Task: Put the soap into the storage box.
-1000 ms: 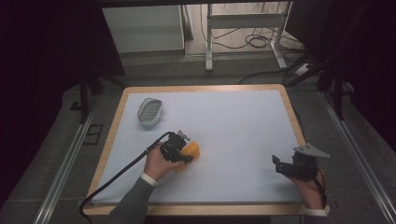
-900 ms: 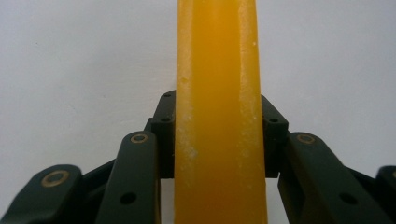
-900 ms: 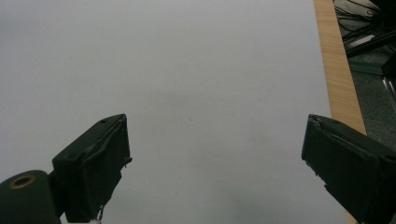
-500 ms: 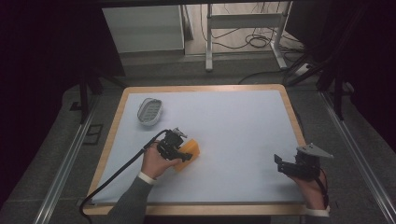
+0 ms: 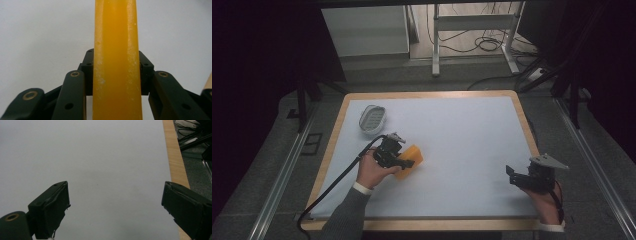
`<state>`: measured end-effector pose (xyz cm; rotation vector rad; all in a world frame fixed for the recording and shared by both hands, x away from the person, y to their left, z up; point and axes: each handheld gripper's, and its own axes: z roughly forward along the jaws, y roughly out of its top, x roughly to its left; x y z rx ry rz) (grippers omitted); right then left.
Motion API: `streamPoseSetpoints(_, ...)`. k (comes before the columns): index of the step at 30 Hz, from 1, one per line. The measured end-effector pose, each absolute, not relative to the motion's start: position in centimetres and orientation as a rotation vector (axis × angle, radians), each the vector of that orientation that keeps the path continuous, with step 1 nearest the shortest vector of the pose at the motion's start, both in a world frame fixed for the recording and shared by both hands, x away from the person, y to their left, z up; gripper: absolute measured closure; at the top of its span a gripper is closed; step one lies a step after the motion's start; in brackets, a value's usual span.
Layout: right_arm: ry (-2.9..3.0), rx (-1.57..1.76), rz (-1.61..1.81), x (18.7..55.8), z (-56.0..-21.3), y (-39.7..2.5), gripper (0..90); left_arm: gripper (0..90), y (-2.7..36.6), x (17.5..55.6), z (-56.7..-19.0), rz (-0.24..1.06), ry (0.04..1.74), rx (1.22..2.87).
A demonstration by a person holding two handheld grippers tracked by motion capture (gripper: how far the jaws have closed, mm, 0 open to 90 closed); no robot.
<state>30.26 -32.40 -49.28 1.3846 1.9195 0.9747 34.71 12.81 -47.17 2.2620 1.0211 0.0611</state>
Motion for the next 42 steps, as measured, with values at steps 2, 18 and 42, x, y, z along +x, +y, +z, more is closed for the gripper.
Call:
streamPoseSetpoints(2, 1.916, 1.384, 0.973, 30.3, -49.3, -32.5, 7.8, 61.0, 12.9, 34.7, -47.1, 0.059, 1.021, 2.26)
streamPoseSetpoints(18, 1.914, 1.385, 0.969, 30.3, -49.3, -32.5, 7.8, 61.0, 14.0, 34.2, -45.4, 0.137, 1.011, 2.21)
streamPoseSetpoints(42, 1.912, 1.389, 0.96, 30.3, -49.3, -32.5, 7.8, 61.0, 16.0, 36.2, -44.2, 0.165, 1.067, 2.17)
